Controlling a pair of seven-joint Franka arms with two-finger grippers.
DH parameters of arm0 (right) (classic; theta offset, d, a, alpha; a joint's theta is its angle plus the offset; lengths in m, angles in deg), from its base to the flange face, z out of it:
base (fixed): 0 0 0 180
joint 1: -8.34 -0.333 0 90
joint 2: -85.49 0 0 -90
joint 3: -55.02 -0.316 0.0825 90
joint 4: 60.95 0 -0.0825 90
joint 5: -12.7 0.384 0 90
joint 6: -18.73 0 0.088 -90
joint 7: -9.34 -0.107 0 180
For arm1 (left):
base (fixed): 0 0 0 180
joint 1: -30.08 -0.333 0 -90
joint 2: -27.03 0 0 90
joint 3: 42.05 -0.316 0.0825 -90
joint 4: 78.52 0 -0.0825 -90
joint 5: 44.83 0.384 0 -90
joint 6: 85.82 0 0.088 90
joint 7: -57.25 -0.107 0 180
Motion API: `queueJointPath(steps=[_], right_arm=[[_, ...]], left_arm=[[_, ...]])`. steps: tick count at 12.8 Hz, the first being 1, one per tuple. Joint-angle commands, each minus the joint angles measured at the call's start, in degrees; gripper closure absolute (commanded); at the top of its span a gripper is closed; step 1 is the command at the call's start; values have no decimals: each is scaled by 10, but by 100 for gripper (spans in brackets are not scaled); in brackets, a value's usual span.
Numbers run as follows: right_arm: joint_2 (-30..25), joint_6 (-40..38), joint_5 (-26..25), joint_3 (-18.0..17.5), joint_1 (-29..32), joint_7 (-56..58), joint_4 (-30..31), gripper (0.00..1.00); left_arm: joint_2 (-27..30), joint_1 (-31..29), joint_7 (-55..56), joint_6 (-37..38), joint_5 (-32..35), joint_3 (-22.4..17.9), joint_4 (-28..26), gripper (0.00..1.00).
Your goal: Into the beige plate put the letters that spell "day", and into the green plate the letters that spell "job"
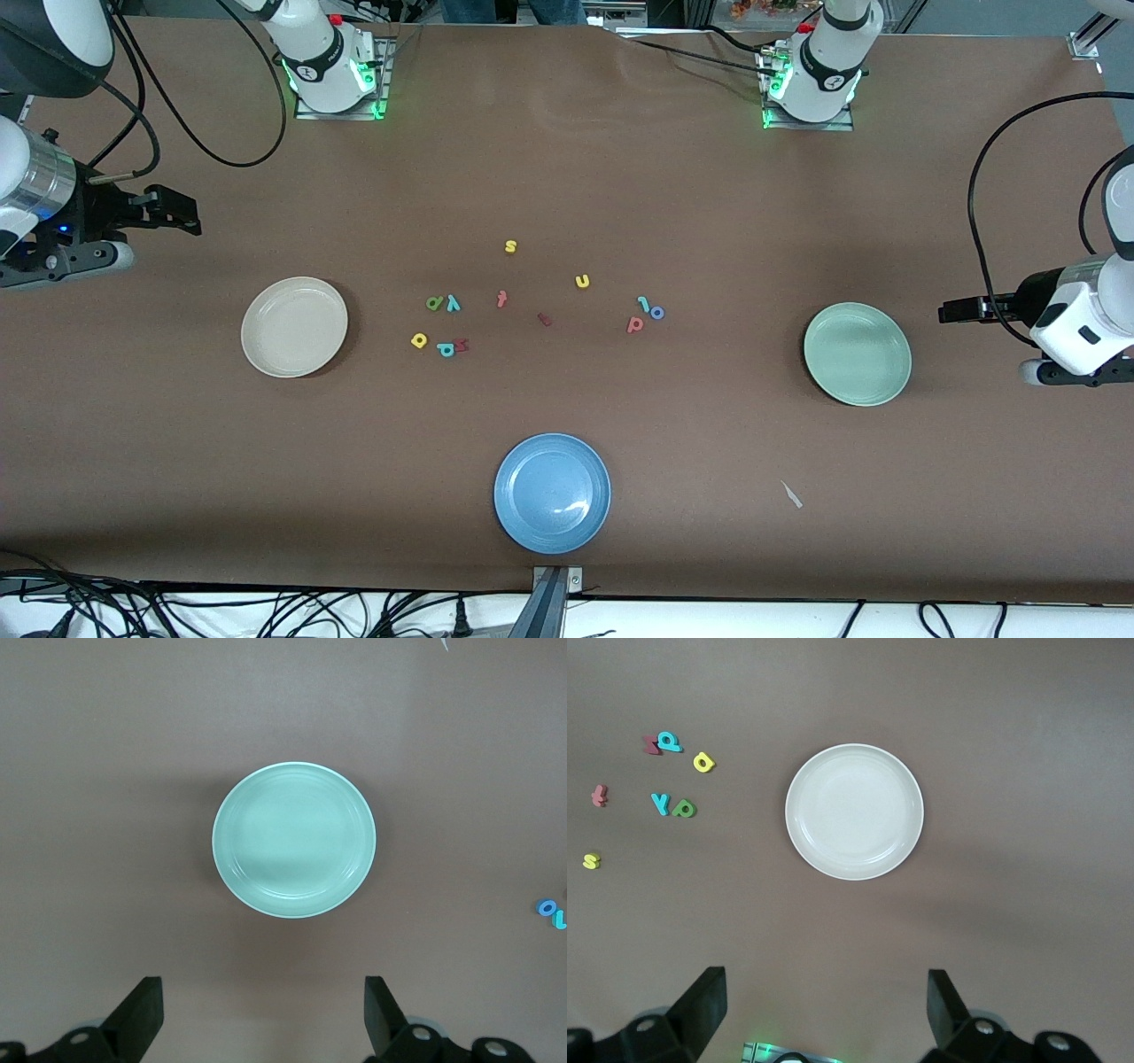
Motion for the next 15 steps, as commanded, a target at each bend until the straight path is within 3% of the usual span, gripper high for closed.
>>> queueJointPath(steps=[1, 4, 10, 13, 15], right_arm=[[4, -2, 3, -1, -3, -2, -2, 0], [14, 20, 27, -2, -11, -6, -3, 0], [33, 58, 28, -3, -76, -108, -5, 0], [41, 122, 63, -2, -105, -139, 30, 0], [61, 136, 61, -3, -124, -192, 22, 0]], left_arm=[[1, 2, -6, -3, -12, -4, -1, 1], [1, 2, -1, -3, -12, -4, -1, 1], [1, 15, 41, -2, -19, 0, -11, 1], [-3, 44, 100, -3, -22, 6, -25, 0], [-8, 58, 137, -15, -47, 8, -26, 0]])
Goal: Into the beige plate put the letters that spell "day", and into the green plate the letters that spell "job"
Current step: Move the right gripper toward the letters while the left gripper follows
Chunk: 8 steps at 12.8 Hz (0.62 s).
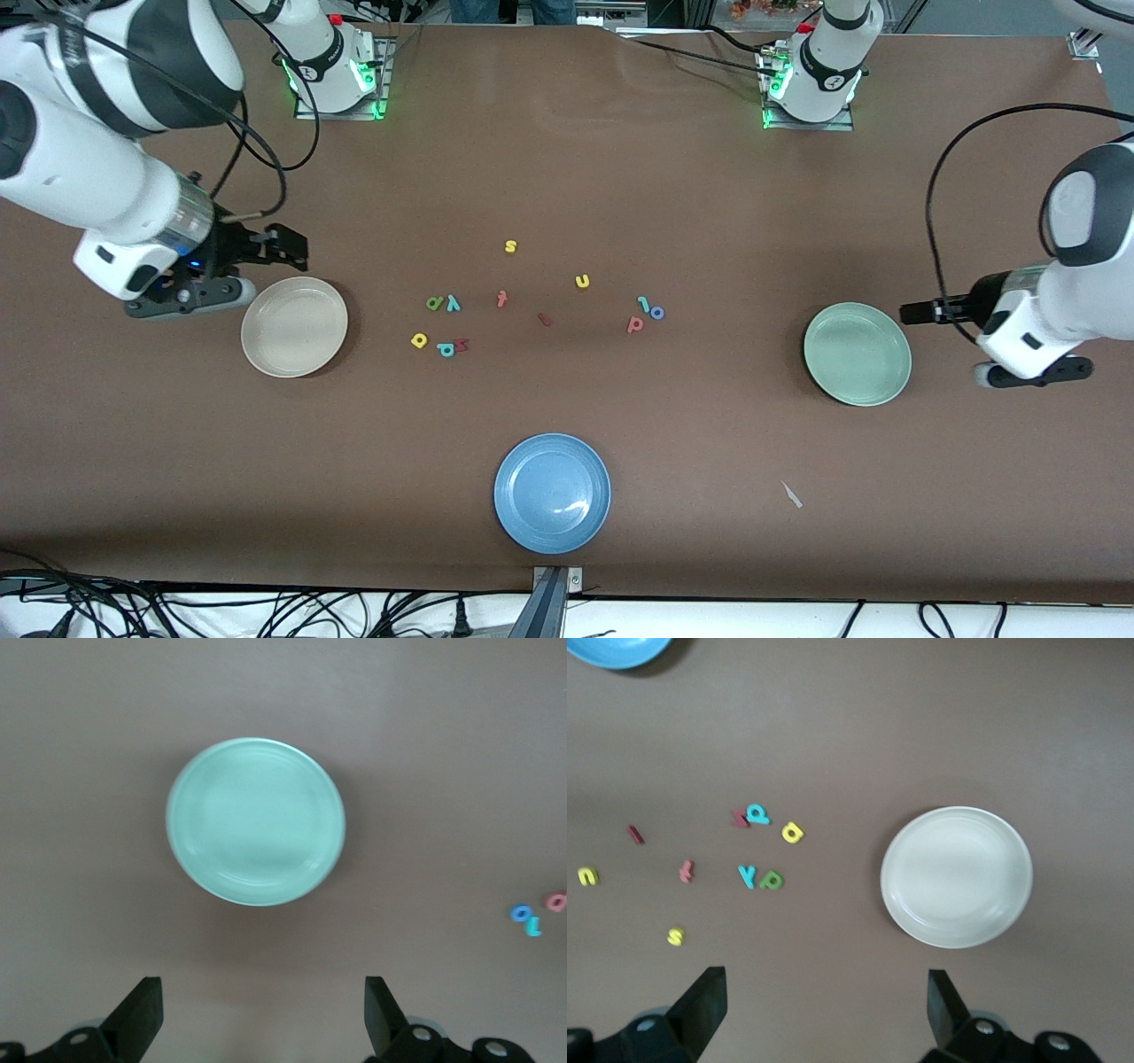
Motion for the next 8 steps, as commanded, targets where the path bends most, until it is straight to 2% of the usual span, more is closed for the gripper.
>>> queueJointPath(steps=[1, 5, 8], right_arm=[[19, 22, 11, 3, -30, -45, 2, 0], [58, 79, 13, 4, -39, -46, 23, 0], [51, 244, 13, 2, -39, -42, 147, 0]], left_arm=[[-3, 26, 78, -27, -37, -2, -10, 1], [-9, 73, 223, -105, -38, -2, -69, 1], [-16, 95, 331, -156, -68, 4, -113, 1]])
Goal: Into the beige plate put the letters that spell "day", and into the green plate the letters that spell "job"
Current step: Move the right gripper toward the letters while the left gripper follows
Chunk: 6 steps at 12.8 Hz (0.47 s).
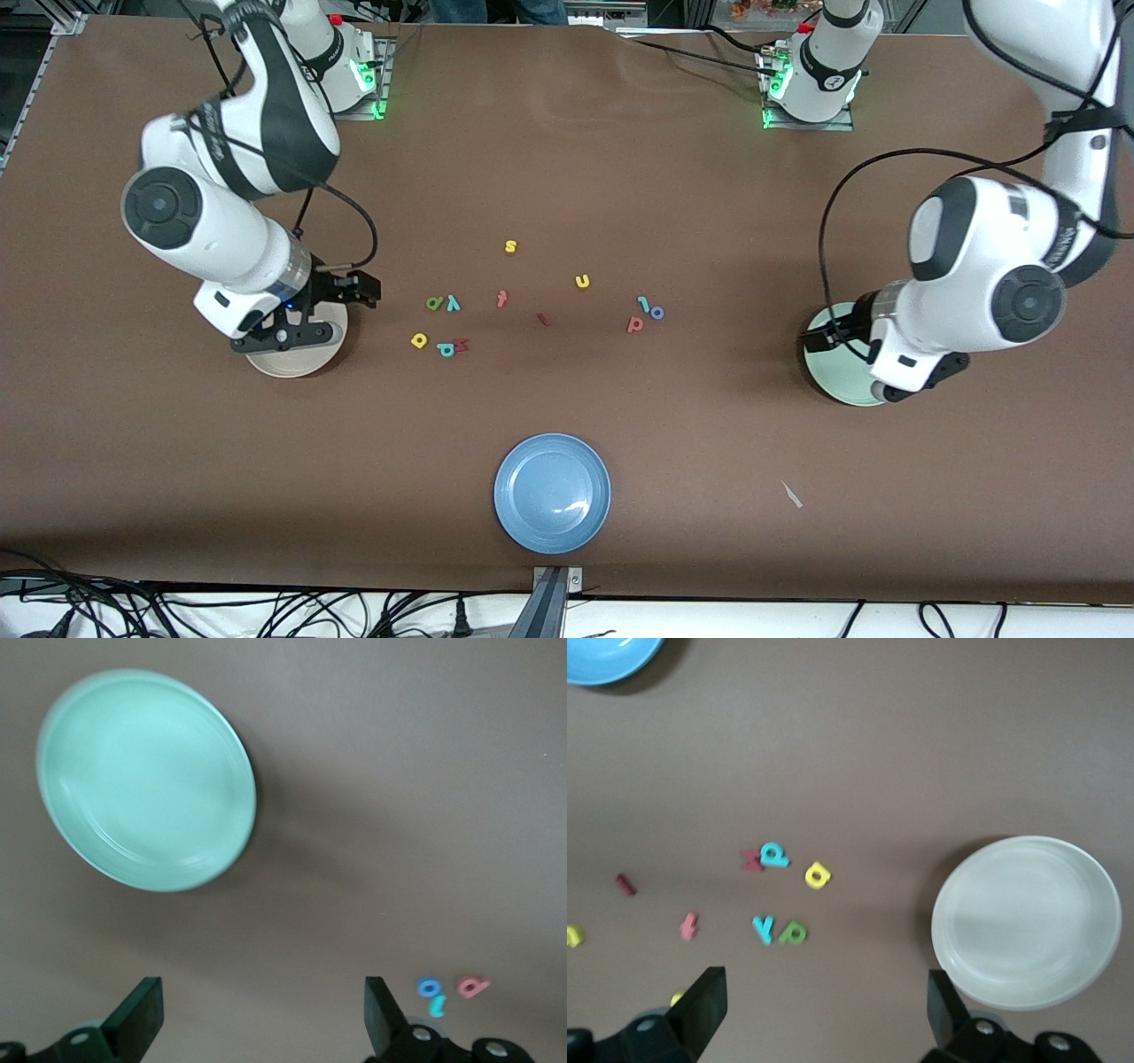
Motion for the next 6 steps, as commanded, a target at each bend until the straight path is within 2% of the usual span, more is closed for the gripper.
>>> queueJointPath(steps=[1, 3, 4, 6], right_arm=[[-14, 112, 12, -7, -1, 3, 102, 0], [2, 159, 12, -18, -1, 3, 128, 0], [19, 201, 10, -18, -2, 5, 148, 0], [45, 279, 7, -24, -2, 7, 184, 0]], left_arm=[[3, 25, 86, -58, -33, 0, -54, 3], [-3, 54, 146, -135, -47, 0, -101, 4], [-9, 65, 177, -175, -50, 1, -122, 9], [-36, 96, 252, -241, -70, 0, -132, 11]])
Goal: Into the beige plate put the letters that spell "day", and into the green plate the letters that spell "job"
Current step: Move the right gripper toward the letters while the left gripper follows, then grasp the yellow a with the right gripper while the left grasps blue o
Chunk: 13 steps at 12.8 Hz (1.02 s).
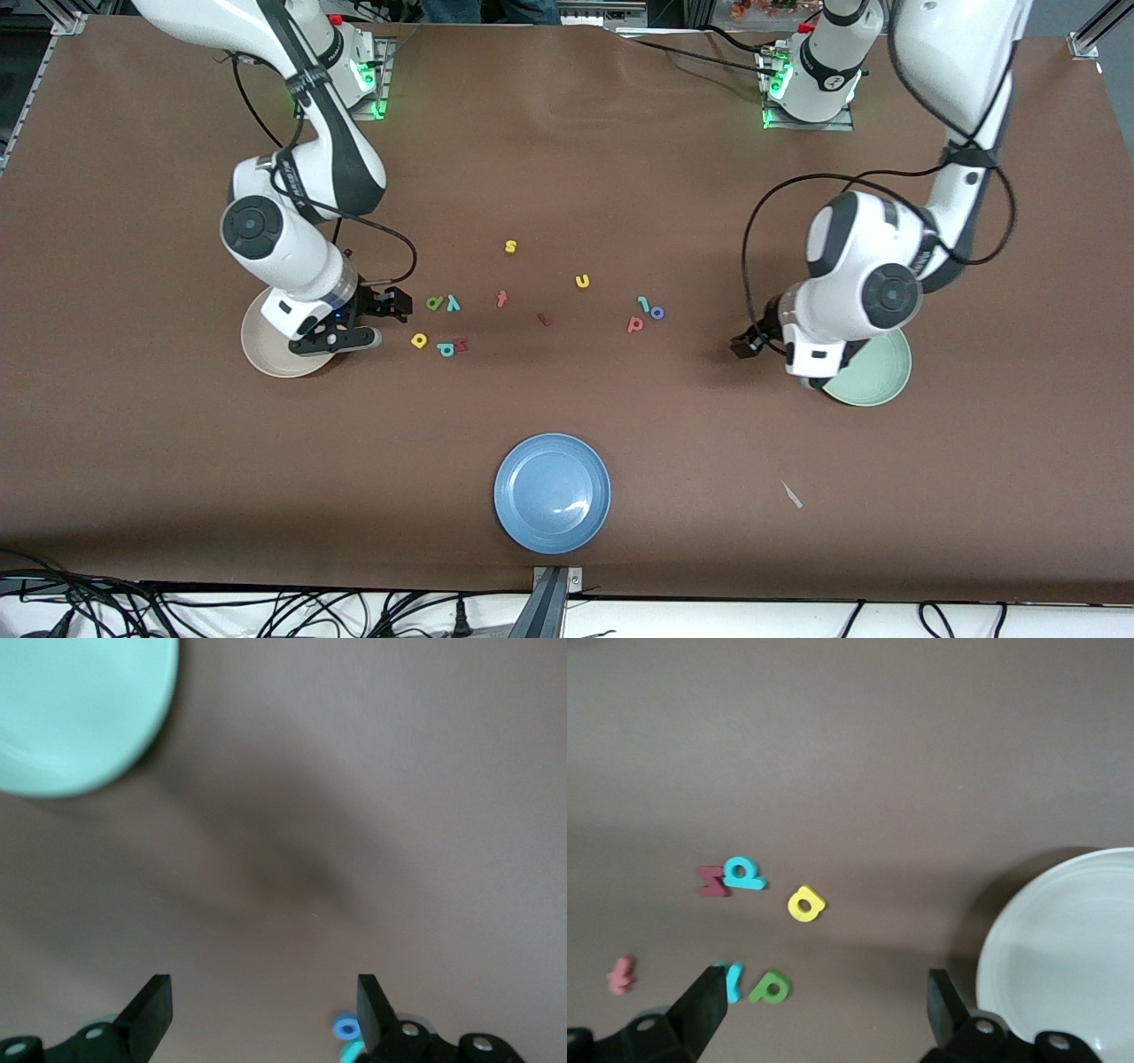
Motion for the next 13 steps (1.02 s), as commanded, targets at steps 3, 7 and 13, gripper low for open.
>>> queueJointPath(steps=[3, 7, 13], right_arm=[[51, 106, 3, -15, 0, 7, 30, 0], [85, 111, -37, -16, 0, 7, 10, 1], [121, 113, -37, -23, -2, 7, -29, 4]], left_arm=[[-45, 66, 168, -117, -22, -6, -14, 10], [-82, 103, 222, -166, -22, -6, -14, 10], [-89, 134, 263, -161, -22, -6, -23, 19]])
